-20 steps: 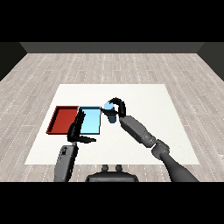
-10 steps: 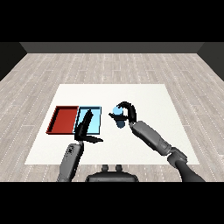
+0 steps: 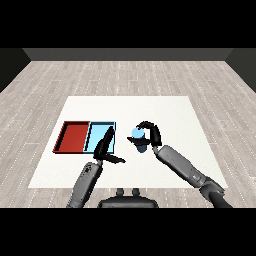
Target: Pick the blue can and put it in the blue box
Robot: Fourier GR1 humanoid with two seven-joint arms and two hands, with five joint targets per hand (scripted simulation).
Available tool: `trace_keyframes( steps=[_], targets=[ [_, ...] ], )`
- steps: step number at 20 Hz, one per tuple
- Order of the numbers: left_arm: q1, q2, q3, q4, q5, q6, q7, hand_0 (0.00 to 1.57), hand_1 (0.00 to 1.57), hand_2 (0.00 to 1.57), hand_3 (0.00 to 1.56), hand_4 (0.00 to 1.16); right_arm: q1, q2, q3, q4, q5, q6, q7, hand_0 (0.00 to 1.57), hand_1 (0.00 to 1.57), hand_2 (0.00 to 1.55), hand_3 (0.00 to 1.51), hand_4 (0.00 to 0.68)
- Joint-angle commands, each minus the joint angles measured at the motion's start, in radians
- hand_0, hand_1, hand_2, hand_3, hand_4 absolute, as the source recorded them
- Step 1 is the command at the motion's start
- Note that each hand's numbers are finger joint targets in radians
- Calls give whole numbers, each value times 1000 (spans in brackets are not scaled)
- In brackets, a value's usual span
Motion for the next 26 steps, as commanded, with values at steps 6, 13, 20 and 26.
trace_keyframes(
  steps=[6, 13, 20, 26],
  targets=[
    [-109, 0, -64, 164, 52, 110, -49, 0, 0, 0, 0, 0, 17, 11, -99, -122, 168, 64, 187, 1487, 1487, 1466, 1399, 604],
    [-47, 0, -73, 146, 81, 54, -58, 0, 0, 0, 0, 0, 82, 152, -163, -53, 307, 146, 121, 1480, 1480, 1466, 1398, 606],
    [-150, 0, -91, 260, 132, 142, -70, 0, 0, 0, 0, 0, 71, 232, -185, -112, 388, 136, 212, 1486, 1486, 1462, 1393, 609],
    [-132, 8, -96, 258, 146, 108, -97, 0, 0, 0, 0, 0, 138, 293, -206, -110, 491, 216, 198, 1482, 1482, 1458, 1394, 609]
  ],
)
